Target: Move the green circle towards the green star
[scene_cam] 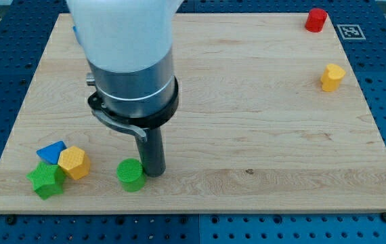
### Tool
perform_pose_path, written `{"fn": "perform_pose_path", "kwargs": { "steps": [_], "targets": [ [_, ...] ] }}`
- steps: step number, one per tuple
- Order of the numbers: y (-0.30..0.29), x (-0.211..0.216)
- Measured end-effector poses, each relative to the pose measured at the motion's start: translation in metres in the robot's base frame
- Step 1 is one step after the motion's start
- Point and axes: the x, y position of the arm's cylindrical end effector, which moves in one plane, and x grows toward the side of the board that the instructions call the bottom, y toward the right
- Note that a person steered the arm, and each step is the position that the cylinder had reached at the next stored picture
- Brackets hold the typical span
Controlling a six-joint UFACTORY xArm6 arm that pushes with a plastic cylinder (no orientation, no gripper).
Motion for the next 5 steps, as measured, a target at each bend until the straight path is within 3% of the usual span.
{"fn": "perform_pose_path", "kwargs": {
  "steps": [2, 3, 5],
  "targets": [
    [-0.032, -0.001],
    [-0.015, -0.007],
    [-0.018, 0.026]
  ]
}}
